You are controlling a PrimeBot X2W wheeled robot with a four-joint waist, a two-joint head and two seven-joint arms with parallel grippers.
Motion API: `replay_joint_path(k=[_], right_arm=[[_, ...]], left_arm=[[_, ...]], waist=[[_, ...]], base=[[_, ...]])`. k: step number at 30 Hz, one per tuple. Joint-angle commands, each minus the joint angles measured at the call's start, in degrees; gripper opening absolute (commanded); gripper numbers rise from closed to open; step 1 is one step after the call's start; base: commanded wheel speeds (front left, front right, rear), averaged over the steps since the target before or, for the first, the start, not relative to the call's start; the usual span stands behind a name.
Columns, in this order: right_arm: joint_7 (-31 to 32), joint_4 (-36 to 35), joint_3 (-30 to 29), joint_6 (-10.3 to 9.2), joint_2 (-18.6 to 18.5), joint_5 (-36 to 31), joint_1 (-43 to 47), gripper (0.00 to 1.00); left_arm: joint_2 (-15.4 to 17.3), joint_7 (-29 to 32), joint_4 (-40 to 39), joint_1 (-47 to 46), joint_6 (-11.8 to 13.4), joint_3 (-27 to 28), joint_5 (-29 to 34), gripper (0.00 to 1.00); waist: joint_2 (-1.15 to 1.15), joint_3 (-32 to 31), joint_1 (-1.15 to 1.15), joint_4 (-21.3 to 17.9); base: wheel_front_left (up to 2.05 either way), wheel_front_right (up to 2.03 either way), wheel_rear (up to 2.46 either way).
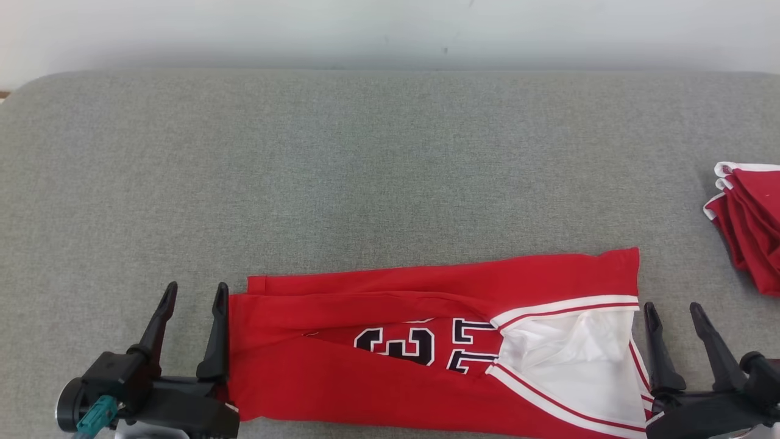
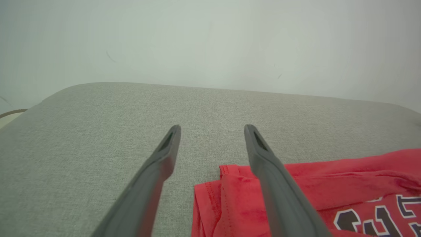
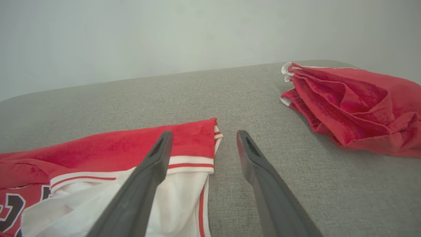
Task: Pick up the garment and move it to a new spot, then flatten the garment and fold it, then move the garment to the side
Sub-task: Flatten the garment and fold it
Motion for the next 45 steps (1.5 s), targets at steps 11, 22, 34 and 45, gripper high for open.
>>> replay_joint_path(k=[11,22,34,45], right_arm=[[-1.25,13.54,4.3,-0.07,-1.47,4.27,-5.05,1.0],[0.19,19.88,11.92,-0.02,-1.73,10.92,-6.2,0.49],[-3.49,19.03,11.98,-0.08,-6.71,14.93,-7.62,0.0],[-5.07,14.33,1.81,-0.08,-10.53,10.17,-3.98,0.0]], left_arm=[[-0.77,-0.29,1.43,-1.46,-0.85,-0.56,0.3,1.0],[-1.19,-0.29,1.62,-1.64,-1.29,-0.07,0.77,1.0],[-1.17,-0.29,1.21,-1.38,-1.48,0.65,0.87,1.0],[-1.67,-0.29,0.33,-1.15,-1.6,1.54,0.91,1.0]], waist=[[0.0,1.48,0.0,1.13],[0.0,1.92,0.0,1.17],[0.0,1.87,0.0,0.21],[0.0,2.33,0.0,-1.55]], base=[[0.0,0.0,0.0],[0.0,0.0,0.0],[0.0,0.0,0.0],[0.0,0.0,0.0]])
